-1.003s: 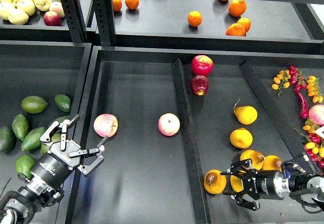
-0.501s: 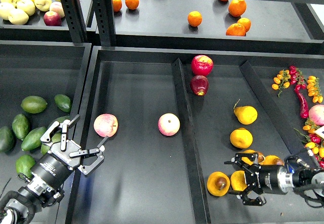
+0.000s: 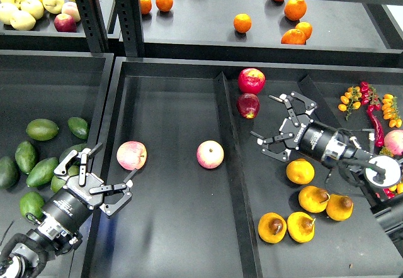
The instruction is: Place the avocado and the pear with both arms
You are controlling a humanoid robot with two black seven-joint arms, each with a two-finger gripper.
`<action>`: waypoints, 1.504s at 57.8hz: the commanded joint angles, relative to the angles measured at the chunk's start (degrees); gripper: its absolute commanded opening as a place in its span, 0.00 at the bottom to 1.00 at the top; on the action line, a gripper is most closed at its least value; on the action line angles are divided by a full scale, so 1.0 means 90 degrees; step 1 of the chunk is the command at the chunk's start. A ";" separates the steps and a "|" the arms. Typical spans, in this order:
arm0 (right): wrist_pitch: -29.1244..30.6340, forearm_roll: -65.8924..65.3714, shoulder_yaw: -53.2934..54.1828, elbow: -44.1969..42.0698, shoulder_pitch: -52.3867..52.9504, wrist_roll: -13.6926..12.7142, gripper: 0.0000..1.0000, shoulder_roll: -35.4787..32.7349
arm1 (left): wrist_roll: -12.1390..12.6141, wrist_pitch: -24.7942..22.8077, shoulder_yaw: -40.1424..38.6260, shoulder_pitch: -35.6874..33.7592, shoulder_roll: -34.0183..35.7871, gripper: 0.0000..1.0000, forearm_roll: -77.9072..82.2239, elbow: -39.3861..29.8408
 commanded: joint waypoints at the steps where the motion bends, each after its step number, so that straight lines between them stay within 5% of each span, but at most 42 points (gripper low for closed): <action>1: 0.0001 0.0000 0.0261 -0.0036 -0.0384 0.0000 0.99 0.0567 | 0.0000 0.0001 -0.0002 -0.0051 0.0000 0.99 0.0000 0.0132; 9: 0.0001 0.0000 0.0583 -0.0046 -0.0746 0.0000 0.99 0.1124 | 0.0000 0.0001 0.0007 -0.0129 0.0000 0.99 0.0000 0.0240; 36: 0.0001 0.0048 0.0730 -0.0203 -0.1440 0.0000 0.99 0.1124 | 0.0000 0.0001 -0.0061 -0.0227 0.0000 0.99 -0.0322 0.0631; 49: 0.0001 0.0918 0.0769 0.0549 -0.1528 0.0396 0.99 0.1124 | -0.0132 0.0001 -0.0061 -0.0432 0.0000 0.99 -0.0508 0.0611; 65: 0.0001 0.0957 0.0955 0.1506 -0.1850 0.1236 0.99 0.1124 | -0.0191 0.0001 -0.0042 -0.1066 0.0000 0.99 -0.0508 0.0611; 87: -0.0015 0.0976 0.0955 0.2385 -0.2494 0.1256 0.99 0.1124 | -0.0240 0.0001 0.0173 -0.1506 0.0000 0.99 -0.0508 0.0455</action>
